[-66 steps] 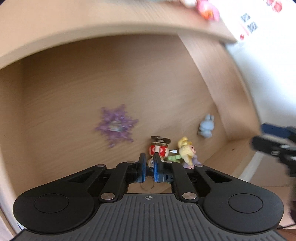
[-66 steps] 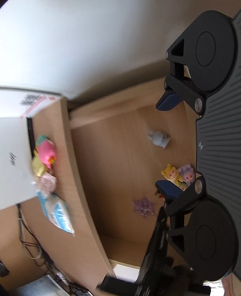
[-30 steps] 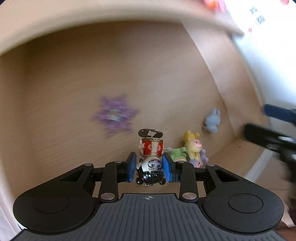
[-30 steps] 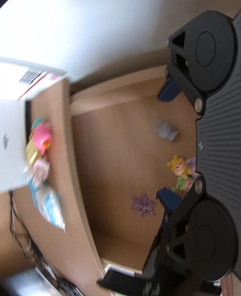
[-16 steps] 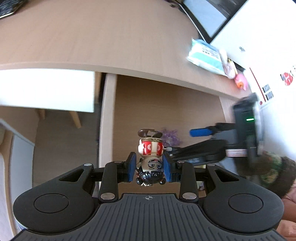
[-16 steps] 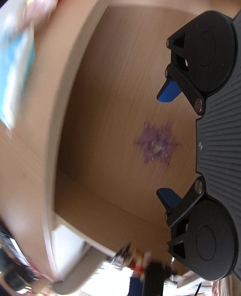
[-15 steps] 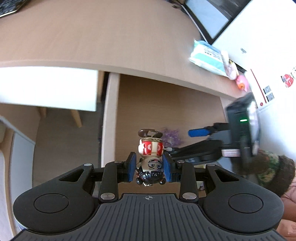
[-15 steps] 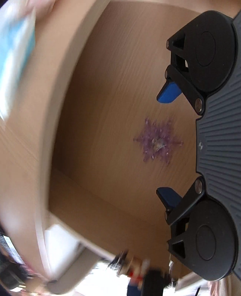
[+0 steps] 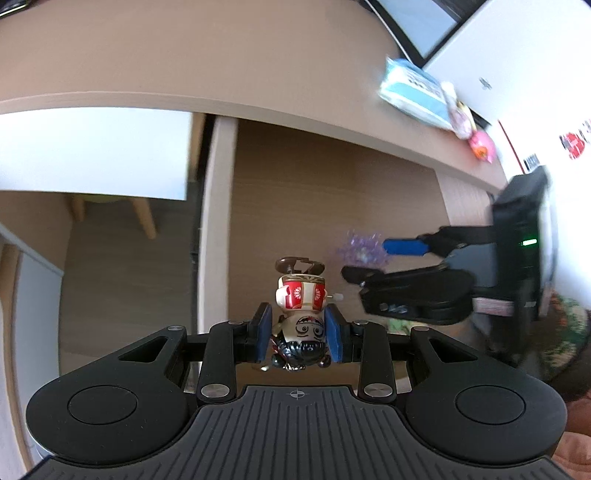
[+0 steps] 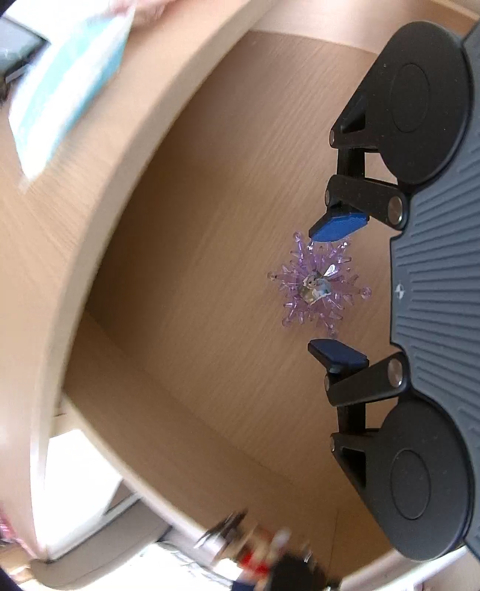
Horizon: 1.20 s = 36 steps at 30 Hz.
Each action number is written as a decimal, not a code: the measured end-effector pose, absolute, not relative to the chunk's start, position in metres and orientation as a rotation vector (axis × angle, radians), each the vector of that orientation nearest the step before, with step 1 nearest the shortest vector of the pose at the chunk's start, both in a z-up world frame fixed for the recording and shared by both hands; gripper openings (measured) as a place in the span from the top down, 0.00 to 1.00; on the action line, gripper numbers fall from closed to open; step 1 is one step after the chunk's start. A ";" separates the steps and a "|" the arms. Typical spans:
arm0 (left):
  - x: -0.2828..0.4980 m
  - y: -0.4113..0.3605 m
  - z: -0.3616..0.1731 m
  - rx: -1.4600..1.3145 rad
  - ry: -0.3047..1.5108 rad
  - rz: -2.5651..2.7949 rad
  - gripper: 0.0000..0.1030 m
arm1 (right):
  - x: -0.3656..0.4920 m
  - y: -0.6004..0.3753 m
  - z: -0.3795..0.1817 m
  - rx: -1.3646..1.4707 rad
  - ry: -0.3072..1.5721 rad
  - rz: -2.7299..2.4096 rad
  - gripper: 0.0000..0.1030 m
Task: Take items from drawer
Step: 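Carry the figure toward the desk with the left tool while the right tool grasps the purple snowflake, then set the figure on the desk with the left tool while the right tool places the snowflake there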
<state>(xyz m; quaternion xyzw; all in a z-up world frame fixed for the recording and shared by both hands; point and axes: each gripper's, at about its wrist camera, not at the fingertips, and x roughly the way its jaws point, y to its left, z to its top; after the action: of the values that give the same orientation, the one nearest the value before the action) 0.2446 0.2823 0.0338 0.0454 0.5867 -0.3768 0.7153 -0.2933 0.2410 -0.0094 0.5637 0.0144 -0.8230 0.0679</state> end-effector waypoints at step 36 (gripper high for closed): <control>0.345 0.157 0.095 0.054 0.798 -0.949 0.67 | -0.171 0.340 0.108 1.448 -0.448 -3.110 0.43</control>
<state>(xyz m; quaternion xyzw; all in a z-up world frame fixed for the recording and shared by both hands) 0.3451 0.1568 0.0948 0.0254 0.3737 -0.4445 0.8137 -0.1712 0.3399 0.1076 0.4132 -0.1280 -0.8876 -0.1582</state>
